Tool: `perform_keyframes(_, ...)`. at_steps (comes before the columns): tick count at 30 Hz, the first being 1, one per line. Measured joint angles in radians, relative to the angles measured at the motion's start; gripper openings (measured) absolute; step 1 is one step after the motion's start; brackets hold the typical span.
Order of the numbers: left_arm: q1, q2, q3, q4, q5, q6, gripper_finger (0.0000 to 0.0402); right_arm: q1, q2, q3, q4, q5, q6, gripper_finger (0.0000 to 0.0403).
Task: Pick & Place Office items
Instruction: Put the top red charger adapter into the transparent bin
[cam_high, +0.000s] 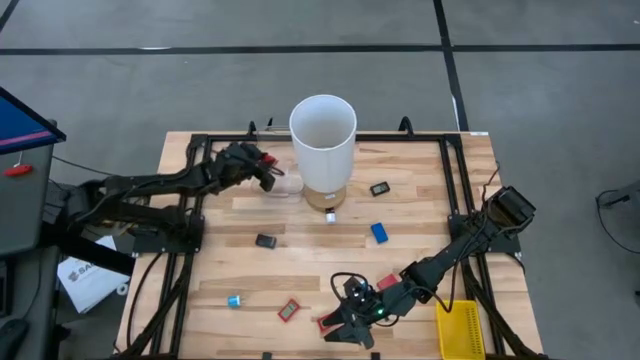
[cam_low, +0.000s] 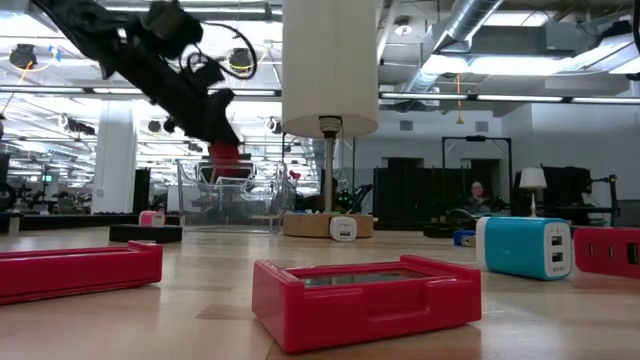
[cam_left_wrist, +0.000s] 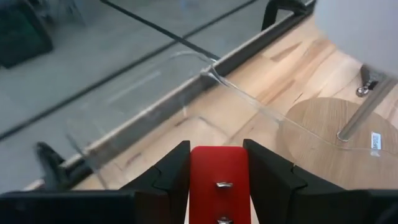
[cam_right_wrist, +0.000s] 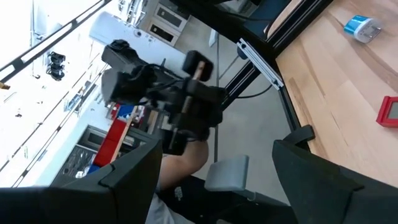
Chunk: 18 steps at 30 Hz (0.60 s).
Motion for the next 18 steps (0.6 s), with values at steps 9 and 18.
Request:
perform_keyframes(9, 0.154, 0.154, 0.015, 0.084, 0.201, 0.026, 0.0125, -0.01, 0.0, 0.0, -0.005, -0.029, -0.003, 0.0297)
perform_keyframes(18, 0.164, 0.278, 0.118, 0.038, 0.238, 0.096, 0.0124, -0.015, 0.0, 0.0, -0.005, -0.061, -0.007, 0.0297)
